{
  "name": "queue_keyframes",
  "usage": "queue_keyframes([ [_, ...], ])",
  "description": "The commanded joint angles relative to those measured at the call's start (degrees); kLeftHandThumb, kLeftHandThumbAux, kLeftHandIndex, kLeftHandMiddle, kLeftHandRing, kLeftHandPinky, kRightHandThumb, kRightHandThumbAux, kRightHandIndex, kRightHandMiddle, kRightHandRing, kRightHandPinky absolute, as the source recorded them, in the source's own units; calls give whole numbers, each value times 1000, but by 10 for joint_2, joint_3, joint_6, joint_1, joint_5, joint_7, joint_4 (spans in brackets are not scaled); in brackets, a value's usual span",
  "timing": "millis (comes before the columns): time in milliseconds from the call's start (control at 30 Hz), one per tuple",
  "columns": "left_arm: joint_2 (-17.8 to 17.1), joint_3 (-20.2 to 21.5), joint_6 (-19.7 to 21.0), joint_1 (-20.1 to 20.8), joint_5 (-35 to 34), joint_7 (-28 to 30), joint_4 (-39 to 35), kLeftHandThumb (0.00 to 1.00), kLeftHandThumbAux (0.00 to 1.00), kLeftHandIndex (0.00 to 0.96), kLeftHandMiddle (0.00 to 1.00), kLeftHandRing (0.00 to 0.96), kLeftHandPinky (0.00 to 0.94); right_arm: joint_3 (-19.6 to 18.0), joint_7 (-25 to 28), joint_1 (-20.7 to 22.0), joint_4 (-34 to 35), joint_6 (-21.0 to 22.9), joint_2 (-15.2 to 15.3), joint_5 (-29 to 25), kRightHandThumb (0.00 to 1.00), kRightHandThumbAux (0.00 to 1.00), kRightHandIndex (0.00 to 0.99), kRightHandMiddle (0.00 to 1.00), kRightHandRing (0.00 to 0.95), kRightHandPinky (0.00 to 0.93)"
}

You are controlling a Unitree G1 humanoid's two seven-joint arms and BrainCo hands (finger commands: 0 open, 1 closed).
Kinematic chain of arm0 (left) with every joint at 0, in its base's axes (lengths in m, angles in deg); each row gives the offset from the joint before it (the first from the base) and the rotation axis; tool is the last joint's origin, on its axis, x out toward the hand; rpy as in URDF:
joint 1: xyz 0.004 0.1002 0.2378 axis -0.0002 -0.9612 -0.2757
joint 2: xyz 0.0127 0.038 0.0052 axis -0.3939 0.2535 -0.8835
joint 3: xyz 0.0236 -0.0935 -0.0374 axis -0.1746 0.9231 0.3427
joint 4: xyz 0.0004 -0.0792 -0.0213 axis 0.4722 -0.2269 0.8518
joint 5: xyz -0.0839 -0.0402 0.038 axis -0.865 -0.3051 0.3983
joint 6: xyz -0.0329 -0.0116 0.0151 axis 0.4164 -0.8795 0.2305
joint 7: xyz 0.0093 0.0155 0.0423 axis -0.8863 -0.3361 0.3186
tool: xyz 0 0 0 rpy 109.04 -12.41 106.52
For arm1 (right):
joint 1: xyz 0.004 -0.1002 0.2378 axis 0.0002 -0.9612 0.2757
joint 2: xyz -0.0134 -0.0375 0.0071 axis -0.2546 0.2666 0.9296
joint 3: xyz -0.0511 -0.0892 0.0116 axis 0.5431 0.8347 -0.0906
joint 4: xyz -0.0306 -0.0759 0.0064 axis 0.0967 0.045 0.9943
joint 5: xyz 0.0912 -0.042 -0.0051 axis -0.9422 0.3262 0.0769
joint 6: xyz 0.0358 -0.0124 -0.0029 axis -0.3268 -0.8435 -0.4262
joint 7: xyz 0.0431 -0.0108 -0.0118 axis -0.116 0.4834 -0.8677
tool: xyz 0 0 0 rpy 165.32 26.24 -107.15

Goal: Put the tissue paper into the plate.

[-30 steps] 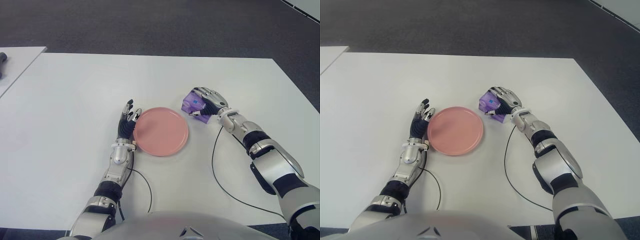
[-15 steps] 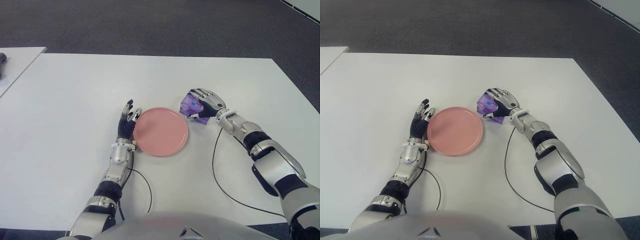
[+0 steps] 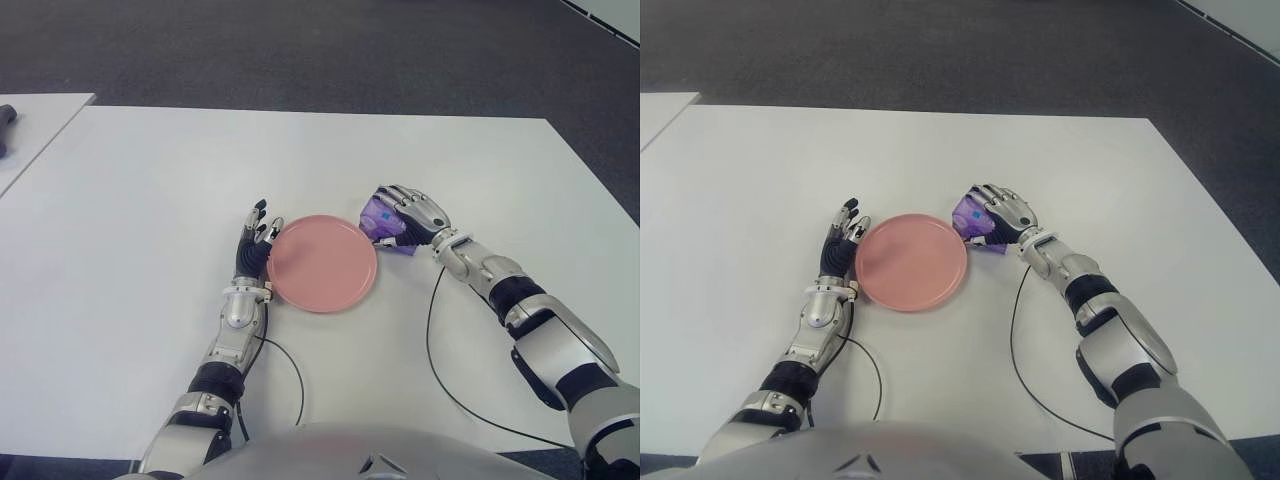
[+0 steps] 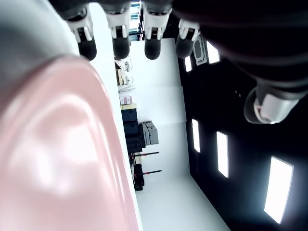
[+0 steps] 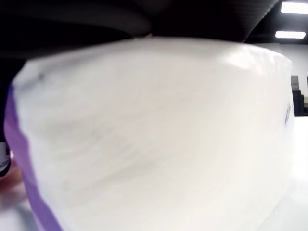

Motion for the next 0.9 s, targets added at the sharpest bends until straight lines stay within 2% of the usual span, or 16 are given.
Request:
queue_keyframes([
  [33, 2, 2, 20, -13, 0, 0, 9, 0, 377, 0, 0, 0, 0, 31, 45, -46, 14, 22, -6, 33, 0, 357, 0, 0, 0, 0],
  [200, 4, 1, 23, -16, -1, 2, 4, 0, 368, 0, 0, 0, 0, 42, 55, -53, 20, 40, -9, 43, 0, 365, 0, 0, 0, 0],
  [267, 4, 1, 23, -17, -1, 2, 3, 0, 367, 0, 0, 0, 0, 56, 40, -39, -34, 57, -44, 53, 0, 370, 0, 0, 0, 0],
  [333, 4, 1, 21, -18, 0, 0, 2, 0, 366, 0, 0, 0, 0, 76, 16, -29, -104, 93, -94, 67, 0, 378, 0, 0, 0, 0],
  [367, 4, 2, 20, -18, 0, 0, 2, 0, 367, 0, 0, 0, 0, 81, 10, -26, -120, 101, -105, 70, 0, 382, 0, 0, 0, 0],
  [633, 2, 2, 28, -20, 2, 0, -2, 0, 379, 0, 0, 0, 0, 106, -94, -25, -150, 110, -105, 82, 0, 401, 0, 0, 0, 0],
  [900, 2, 2, 30, -23, -1, 3, -10, 0, 388, 0, 0, 0, 0, 127, -134, -24, -160, 123, -105, 81, 0, 439, 0, 0, 0, 0],
])
